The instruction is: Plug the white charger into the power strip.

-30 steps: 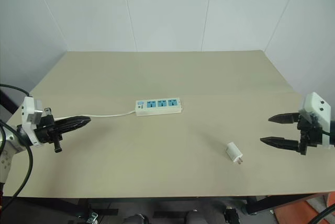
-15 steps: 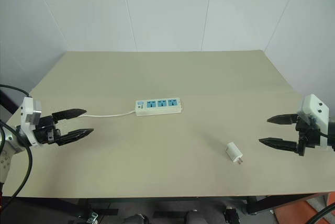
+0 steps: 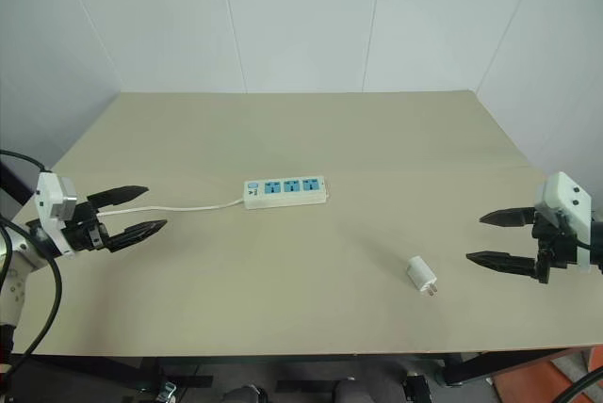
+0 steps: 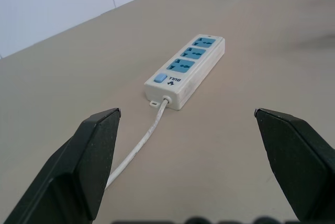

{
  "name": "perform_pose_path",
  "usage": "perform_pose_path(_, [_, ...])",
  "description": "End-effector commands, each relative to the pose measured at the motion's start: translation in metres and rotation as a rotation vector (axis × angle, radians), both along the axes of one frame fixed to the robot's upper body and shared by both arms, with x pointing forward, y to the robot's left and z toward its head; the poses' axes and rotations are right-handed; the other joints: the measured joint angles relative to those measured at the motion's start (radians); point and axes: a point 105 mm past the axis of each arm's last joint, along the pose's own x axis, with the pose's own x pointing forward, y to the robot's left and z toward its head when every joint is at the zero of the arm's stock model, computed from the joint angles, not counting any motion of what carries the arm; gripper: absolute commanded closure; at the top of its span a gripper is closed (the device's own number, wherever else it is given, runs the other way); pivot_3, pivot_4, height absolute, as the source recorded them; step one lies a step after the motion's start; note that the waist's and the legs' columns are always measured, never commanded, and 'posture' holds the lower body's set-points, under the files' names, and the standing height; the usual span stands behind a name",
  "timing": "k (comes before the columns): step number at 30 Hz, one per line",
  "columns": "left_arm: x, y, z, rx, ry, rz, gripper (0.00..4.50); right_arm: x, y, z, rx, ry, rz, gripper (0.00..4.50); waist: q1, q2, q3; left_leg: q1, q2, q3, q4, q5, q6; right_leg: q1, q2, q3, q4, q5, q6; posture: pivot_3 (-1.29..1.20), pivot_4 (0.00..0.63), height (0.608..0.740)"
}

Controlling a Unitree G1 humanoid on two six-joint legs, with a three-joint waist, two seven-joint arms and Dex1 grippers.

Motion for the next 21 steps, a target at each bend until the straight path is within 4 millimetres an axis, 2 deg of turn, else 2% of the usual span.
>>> perform_pose_path(1, [0.0,0.003,0.007,0.015,-0.04,0.005,0.02,-0.001,0.0,0.012,-0.017,-0.065,0.007,0.0,0.0,0.0,0.0,0.0,0.0,0.0,0.0,0.0,0.0,0.0,0.0,0.0,0.0,0.0,0.0,0.0,0.15,0.74])
perform_pose_path(3, [0.005,0.005,0.006,0.03,-0.065,0.032,0.02,-0.001,-0.001,0.011,-0.023,-0.073,0.002,0.0,0.001,0.0,0.0,0.0,0.0,0.0,0.0,0.0,0.0,0.0,0.0,0.0,0.0,0.0,0.0,0.0,0.15,0.74])
perform_pose_path(8, [0.033,0.015,-0.001,0.086,-0.099,0.119,0.02,0.0,0.001,0.009,-0.028,-0.09,0.005,0.0,0.005,0.0,0.0,0.001,0.0,0.0,0.001,0.0,0.0,0.001,0.0,0.0,0.001,0.0,0.0,0.0,0.15,0.74])
perform_pose_path(12, [0.054,0.01,-0.009,0.098,-0.088,0.117,0.02,0.002,0.005,0.006,-0.025,-0.094,0.006,0.0,0.006,0.0,0.0,0.001,-0.001,-0.001,0.002,0.0,0.0,0.002,0.0,0.0,0.0,0.0,0.0,0.0,0.15,0.74])
perform_pose_path(15, [0.071,-0.002,-0.025,0.114,-0.046,0.112,0.02,0.001,0.01,0.003,-0.022,-0.103,0.002,0.0,0.006,0.0,0.0,0.001,-0.001,-0.001,0.002,0.0,0.0,0.002,0.0,-0.001,0.001,0.0,0.0,0.0,0.15,0.74])
perform_pose_path(18, [0.081,-0.018,-0.038,0.112,0.006,0.065,0.02,-0.001,0.028,0.008,0.006,-0.127,0.037,0.0,0.005,0.0,0.0,0.0,-0.002,-0.002,0.002,0.0,0.0,0.003,0.0,-0.001,0.001,0.0,0.001,0.0,0.15,0.74])
perform_pose_path(21, [0.094,-0.033,-0.046,0.144,0.039,0.066,0.02,0.001,0.054,0.011,0.016,-0.148,0.064,0.0,0.0,-0.001,0.0,0.0,-0.002,-0.002,0.003,0.0,0.0,0.002,0.0,0.0,0.001,0.0,0.001,0.0,0.15,0.74])
